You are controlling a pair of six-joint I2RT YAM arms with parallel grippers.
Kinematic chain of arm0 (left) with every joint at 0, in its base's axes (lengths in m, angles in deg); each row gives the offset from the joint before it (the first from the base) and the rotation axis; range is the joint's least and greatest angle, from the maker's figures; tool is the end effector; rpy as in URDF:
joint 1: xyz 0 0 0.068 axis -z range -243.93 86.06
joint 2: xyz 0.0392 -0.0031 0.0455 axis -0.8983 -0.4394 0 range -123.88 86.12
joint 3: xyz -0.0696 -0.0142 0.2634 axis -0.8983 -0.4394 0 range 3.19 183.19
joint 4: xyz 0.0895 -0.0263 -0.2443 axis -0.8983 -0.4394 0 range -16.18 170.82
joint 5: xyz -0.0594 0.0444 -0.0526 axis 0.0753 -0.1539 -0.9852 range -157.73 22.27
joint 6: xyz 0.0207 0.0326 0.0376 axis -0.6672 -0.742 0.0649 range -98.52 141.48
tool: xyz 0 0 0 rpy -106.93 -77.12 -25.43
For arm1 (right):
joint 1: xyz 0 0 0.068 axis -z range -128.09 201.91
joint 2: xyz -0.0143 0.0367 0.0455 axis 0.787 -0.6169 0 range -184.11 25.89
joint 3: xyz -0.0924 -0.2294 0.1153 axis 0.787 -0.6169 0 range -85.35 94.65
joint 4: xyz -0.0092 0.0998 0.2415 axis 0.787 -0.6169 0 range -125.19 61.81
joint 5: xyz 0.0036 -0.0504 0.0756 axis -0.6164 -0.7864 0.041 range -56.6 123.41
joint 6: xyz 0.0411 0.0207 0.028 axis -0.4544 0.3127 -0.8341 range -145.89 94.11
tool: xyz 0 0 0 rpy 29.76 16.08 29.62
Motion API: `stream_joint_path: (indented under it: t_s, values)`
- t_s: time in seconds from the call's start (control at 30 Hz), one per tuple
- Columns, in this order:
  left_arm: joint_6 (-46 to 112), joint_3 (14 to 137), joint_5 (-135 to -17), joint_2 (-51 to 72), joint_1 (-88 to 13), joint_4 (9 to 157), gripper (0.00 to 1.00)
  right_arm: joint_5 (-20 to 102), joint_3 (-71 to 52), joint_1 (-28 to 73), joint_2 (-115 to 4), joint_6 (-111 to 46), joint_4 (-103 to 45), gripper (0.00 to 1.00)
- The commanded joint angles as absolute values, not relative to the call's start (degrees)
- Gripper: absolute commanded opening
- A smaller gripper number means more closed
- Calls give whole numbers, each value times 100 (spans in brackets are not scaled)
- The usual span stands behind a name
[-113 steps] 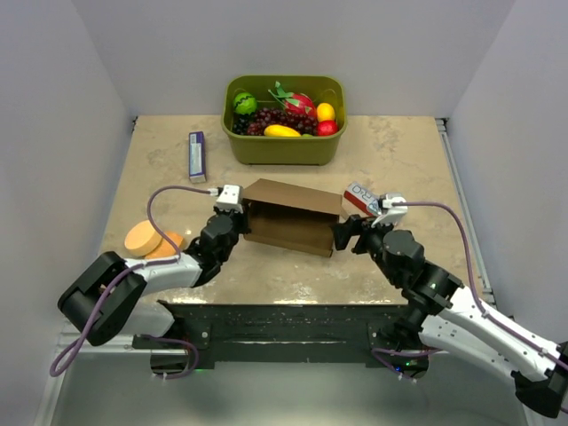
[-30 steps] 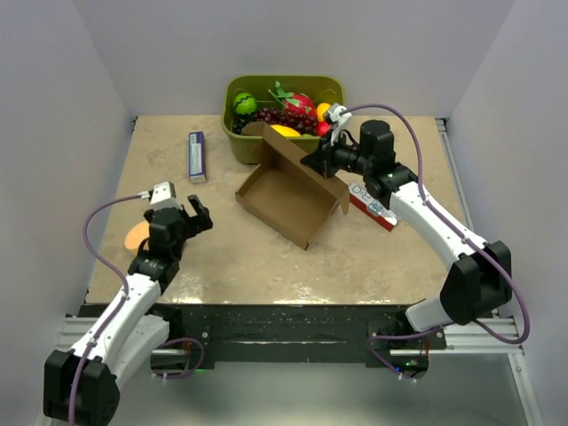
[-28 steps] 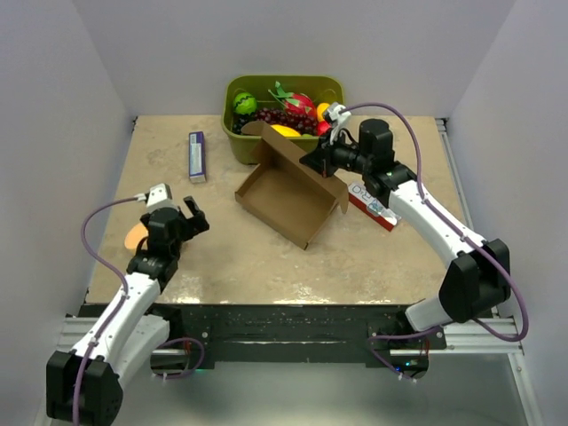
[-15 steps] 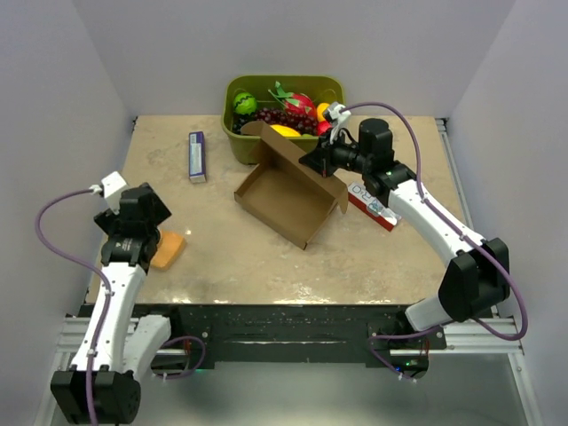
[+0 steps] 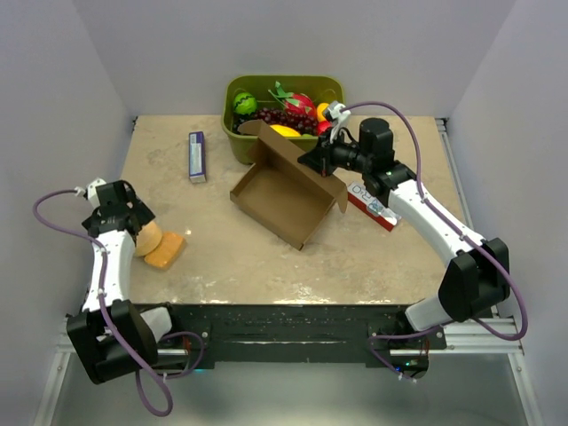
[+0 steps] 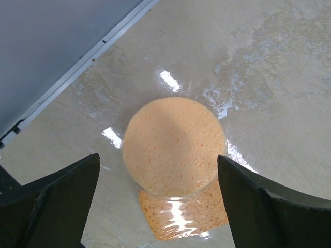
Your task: Fold the paper box
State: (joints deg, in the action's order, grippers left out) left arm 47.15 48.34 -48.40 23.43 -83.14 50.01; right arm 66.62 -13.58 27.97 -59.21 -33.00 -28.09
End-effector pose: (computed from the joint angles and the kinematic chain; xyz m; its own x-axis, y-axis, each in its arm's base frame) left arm 0.2059 0.0843 0.2511 -0.4116 -0.5762 -0.7061 -0.7726 0.6315 -0.0650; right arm 0.3127 0.1601 0.3547 -0.3100 -0.0242 -0.9504 -0.7946 0.5555 0.2450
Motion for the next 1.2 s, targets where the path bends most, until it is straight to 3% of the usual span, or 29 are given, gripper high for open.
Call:
stream_joint_path:
  t_s: [0.0, 0.5, 0.87, 0.97, 1.1, 1.17]
  values:
    - [4679, 4495, -5533, 2153, -8502, 5480, 100, 6944, -1311, 2809, -5725, -3476, -2529, 0]
    - [4864, 3844, -5946, 1669, -8529, 6394, 100, 7049, -1346, 2800, -5795, -3511, -2441, 0]
    - [4627, 4292, -5543, 563, -8529, 6588, 100, 7120, -1372, 2800, -5699, -3511, -2397, 0]
    - [4487, 4327, -5717, 404, -8529, 6658, 90, 7137, -1381, 2809, -5708, -3529, -2362, 0]
    - [4188, 4327, -6157, 385, -8512, 6790, 53, 7146, -1416, 2809, -5708, -3564, -2309, 0]
    - [4047, 4275, -6419, 534, -8512, 6895, 45, 7120, -1425, 2809, -5699, -3564, -2309, 0]
